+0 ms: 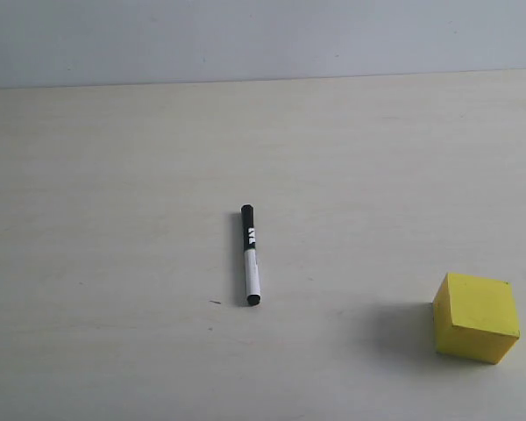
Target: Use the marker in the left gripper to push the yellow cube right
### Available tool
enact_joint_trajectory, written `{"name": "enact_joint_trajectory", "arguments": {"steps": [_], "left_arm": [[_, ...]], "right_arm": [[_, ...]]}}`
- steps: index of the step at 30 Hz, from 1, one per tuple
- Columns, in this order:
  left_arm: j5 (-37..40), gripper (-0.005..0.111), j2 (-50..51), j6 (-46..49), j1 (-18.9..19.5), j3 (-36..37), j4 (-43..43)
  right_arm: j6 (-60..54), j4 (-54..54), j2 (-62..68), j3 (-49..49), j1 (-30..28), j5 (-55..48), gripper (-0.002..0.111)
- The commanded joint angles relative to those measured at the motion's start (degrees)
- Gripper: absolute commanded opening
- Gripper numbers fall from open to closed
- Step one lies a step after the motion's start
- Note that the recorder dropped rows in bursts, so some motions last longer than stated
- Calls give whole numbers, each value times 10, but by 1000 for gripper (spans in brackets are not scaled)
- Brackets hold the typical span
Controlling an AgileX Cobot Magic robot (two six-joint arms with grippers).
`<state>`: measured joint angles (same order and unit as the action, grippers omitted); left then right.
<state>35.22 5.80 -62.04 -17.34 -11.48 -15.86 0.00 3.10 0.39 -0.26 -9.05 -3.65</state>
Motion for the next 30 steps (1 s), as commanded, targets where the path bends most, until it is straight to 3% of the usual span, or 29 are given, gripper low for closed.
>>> {"name": "enact_joint_trajectory", "arguments": {"steps": [1, 4, 9, 30], "left_arm": [[-112, 0, -8, 40, 2, 27, -4], [-176, 0, -42, 117, 13, 63, -6], [-211, 0, -58, 69, 45, 115, -1], [-208, 0, -58, 60, 46, 115, 17]], "right_arm": [[0, -1, -4, 3, -3, 3, 0], [0, -1, -4, 3, -3, 3, 0], [-3, -2, -4, 3, -3, 3, 0], [0, -3, -4, 3, -3, 1, 0]]}}
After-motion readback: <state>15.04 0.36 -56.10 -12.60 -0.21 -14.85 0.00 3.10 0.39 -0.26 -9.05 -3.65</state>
